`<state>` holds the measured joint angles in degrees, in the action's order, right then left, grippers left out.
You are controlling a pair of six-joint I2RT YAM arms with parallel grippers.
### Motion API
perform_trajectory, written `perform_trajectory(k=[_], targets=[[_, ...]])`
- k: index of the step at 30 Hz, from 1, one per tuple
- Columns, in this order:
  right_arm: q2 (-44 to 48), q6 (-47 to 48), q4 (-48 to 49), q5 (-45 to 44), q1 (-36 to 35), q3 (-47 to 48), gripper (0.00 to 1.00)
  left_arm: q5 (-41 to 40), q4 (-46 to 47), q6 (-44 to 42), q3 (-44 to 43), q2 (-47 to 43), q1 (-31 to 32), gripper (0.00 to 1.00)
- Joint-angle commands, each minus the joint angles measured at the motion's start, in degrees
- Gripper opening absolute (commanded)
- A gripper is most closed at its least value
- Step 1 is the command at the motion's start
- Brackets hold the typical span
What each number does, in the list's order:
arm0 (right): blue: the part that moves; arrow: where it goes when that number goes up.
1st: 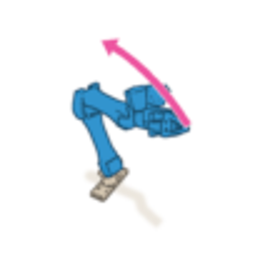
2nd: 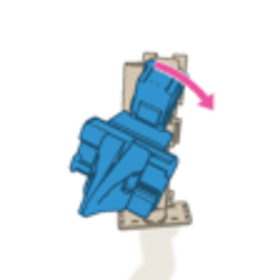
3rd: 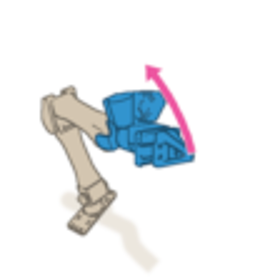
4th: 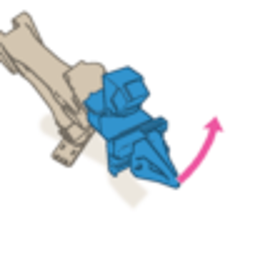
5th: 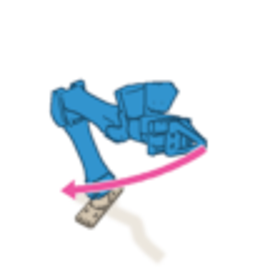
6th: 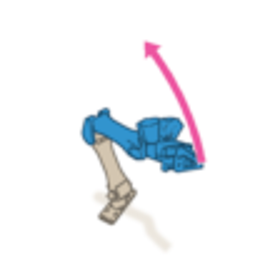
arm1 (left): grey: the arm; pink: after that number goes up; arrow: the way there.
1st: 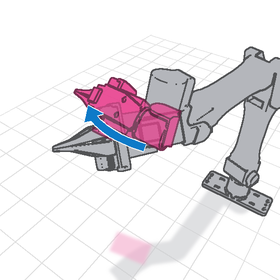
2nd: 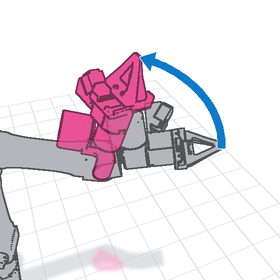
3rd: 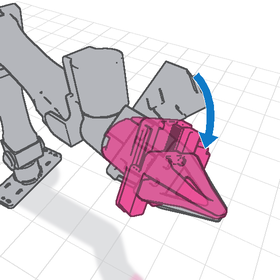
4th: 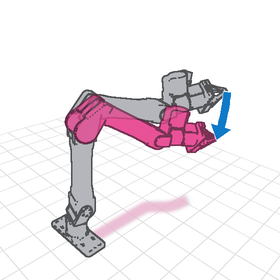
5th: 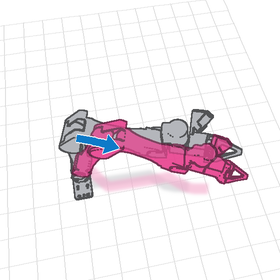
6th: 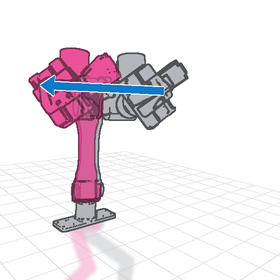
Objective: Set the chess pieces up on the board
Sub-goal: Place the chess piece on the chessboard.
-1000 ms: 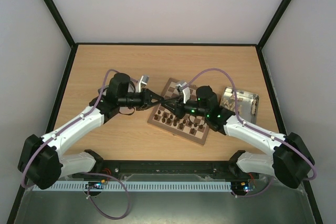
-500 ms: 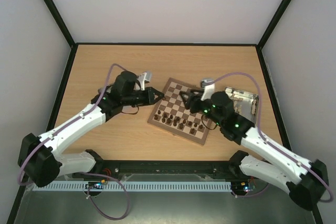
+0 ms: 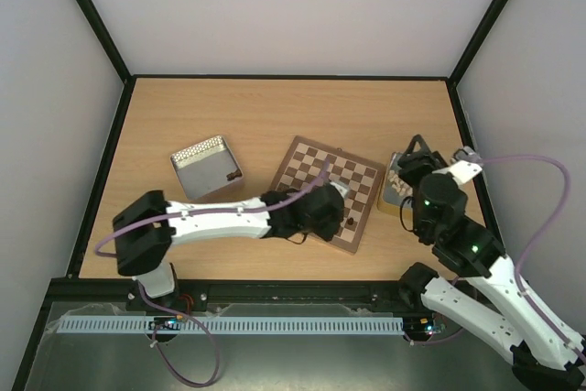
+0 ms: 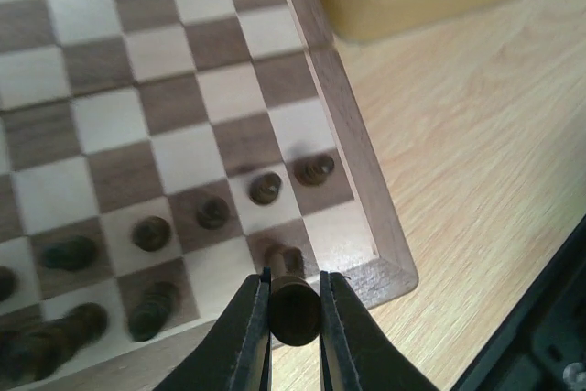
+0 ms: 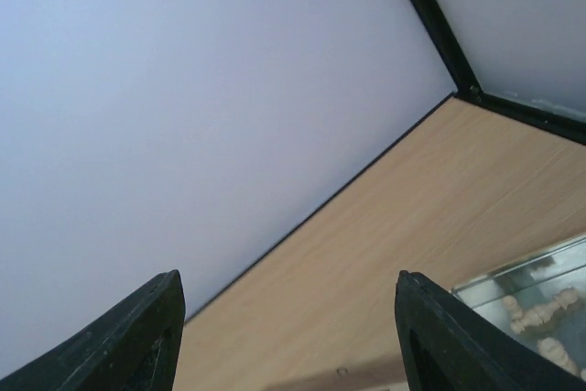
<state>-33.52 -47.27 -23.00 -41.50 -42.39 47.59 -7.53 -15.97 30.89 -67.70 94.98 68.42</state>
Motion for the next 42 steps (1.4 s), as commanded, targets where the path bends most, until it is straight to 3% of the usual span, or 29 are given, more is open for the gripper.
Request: perform_trajectory(k=[1, 18, 42], targets=[[2.7, -3.2, -3.6, -7.1, 0.0, 0.6, 0.62, -4.8, -0.4, -3.8, -3.7, 5.4, 3.1, 0.11], [3.2, -4.1, -3.6, -5.8, 0.1, -1.0, 0.63, -6.7, 0.4, -9.3, -8.9, 14.9, 8.2, 0.12], [3.8, -4.2, -3.4, -4.9, 0.0, -1.6, 0.63, -9.0, 0.8, -8.6, -10.4, 20.1, 8.2, 0.16]])
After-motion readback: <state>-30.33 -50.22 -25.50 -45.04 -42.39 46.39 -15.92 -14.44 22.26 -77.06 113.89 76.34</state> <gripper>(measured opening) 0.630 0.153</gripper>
